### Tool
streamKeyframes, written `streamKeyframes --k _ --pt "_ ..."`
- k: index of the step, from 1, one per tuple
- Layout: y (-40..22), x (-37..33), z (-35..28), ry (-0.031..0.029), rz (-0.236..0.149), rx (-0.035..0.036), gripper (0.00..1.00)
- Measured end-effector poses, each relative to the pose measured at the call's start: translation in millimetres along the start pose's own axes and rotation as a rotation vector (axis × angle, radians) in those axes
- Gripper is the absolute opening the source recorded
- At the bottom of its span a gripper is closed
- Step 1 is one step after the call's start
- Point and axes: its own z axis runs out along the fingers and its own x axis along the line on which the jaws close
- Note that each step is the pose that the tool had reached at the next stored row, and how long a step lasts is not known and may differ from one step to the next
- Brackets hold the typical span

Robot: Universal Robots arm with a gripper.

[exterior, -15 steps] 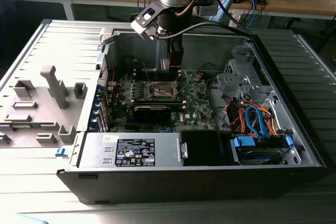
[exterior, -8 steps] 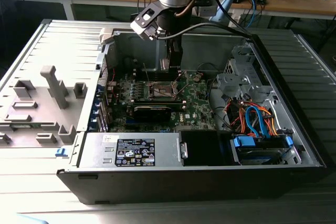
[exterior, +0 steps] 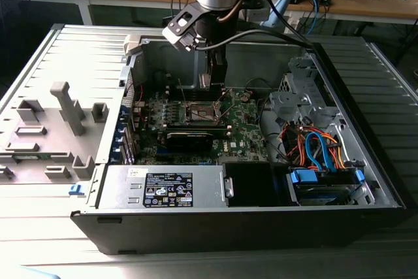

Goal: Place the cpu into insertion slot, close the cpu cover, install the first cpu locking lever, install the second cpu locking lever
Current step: 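Place the cpu into insertion slot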

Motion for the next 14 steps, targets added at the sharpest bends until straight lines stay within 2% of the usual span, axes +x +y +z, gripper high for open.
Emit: streamKeyframes --k 14 --pt "-0.1 -0.1 3.4 0.0001 0.0 0.0 0.55"
